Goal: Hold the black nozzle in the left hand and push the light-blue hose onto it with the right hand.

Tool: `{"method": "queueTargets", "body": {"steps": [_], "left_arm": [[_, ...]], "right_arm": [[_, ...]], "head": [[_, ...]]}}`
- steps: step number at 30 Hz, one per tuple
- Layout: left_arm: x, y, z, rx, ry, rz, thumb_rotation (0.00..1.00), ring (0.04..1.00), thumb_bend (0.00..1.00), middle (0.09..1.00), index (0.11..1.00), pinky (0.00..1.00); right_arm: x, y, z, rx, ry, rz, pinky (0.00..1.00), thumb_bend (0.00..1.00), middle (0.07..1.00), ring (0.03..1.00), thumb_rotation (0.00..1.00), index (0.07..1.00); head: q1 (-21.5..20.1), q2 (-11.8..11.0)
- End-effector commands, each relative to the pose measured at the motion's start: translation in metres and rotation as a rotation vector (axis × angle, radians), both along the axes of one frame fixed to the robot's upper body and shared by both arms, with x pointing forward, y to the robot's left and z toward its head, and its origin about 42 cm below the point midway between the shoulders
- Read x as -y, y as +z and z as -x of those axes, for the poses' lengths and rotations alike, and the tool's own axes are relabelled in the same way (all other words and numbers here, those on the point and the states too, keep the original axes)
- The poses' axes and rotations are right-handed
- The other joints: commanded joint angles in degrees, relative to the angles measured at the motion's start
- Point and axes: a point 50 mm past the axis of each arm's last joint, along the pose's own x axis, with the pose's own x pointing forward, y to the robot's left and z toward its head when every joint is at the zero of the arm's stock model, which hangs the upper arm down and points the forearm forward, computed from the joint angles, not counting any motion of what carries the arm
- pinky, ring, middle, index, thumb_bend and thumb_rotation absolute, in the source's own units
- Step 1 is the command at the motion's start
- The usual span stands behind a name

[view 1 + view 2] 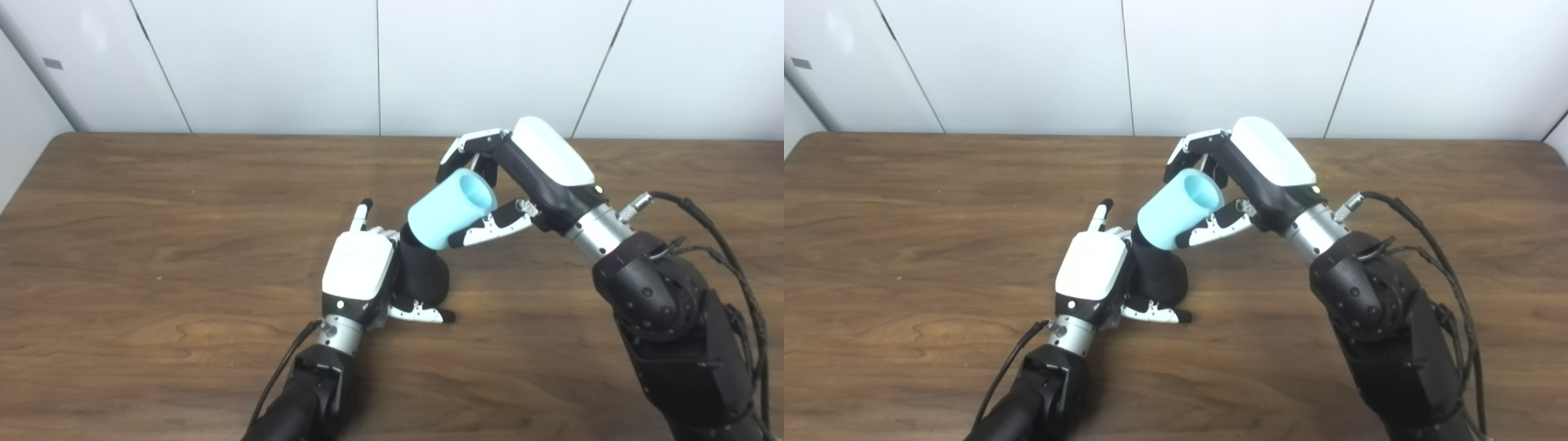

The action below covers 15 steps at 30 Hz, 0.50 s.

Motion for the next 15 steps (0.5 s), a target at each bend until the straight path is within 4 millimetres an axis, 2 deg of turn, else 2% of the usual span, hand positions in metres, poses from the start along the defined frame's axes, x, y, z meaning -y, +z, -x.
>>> {"method": "queueTargets", "body": {"steps": [1,8,15], "left_arm": [[0.005,-0.062,0.051,-0.222,-0.036,-0.051,0.0,0.608,0.52,0.528,0.472,1.0],[0.005,-0.062,0.049,-0.222,-0.039,-0.052,0.0,0.612,0.52,0.533,0.468,1.0],[0.004,-0.061,0.049,-0.219,-0.038,-0.06,0.0,0.608,0.52,0.484,0.484,1.0]], "right_arm": [[-0.007,0.016,0.0,0.055,0.053,0.014,0.32,0.5,0.51,0.392,0.0,0.493],[0.002,0.035,0.001,0.053,0.053,0.119,0.32,0.5,0.504,0.382,0.0,0.5],[0.006,0.045,-0.002,0.036,0.043,0.155,0.32,0.5,0.508,0.386,0.0,0.489]], "head": [[-0.05,0.16],[-0.61,0.37],[-0.66,0.56]]}}
